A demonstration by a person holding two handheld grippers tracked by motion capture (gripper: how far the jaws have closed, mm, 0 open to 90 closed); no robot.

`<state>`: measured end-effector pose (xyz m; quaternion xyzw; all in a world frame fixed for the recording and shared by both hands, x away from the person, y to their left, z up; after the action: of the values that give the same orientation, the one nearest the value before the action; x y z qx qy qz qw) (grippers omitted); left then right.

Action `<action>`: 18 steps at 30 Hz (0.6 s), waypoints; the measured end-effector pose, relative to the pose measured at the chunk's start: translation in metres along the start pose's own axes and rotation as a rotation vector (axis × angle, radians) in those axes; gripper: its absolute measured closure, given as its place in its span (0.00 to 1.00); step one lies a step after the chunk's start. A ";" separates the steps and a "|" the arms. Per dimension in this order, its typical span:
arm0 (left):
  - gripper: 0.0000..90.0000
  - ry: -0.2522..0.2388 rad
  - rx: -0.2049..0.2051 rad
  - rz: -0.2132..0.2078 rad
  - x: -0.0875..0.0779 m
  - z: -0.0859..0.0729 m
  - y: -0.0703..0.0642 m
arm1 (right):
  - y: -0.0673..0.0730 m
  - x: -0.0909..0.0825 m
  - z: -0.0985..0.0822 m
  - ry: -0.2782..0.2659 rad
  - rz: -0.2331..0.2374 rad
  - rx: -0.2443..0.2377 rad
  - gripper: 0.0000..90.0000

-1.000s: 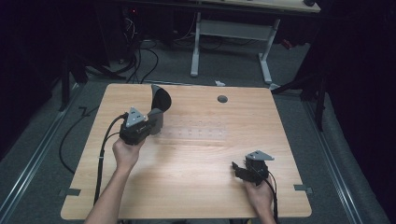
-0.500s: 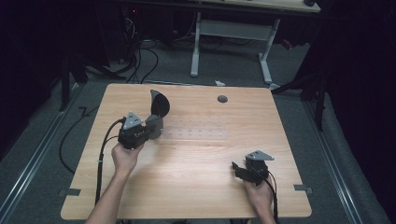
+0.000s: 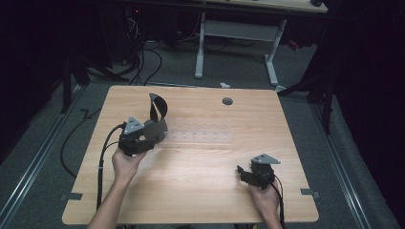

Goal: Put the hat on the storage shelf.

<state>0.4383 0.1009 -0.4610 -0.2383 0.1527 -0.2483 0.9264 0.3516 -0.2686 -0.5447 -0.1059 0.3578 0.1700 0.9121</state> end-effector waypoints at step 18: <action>0.47 -0.023 -0.060 0.009 -0.040 -0.008 0.005 | 0.000 0.000 0.000 0.000 0.000 0.001 0.39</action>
<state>0.4040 0.1230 -0.4640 -0.2682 0.1506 -0.2369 0.9216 0.3516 -0.2687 -0.5447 -0.1056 0.3579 0.1701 0.9120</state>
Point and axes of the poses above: each handheld gripper's, and its own axes: x roughly forward along the jaws, z roughly out of its top, y roughly to its left, the point moved 2 cm from there along x, roughly forward along the jaws, and after that the axes turned 4 degrees about -x, right-handed, at the moved point
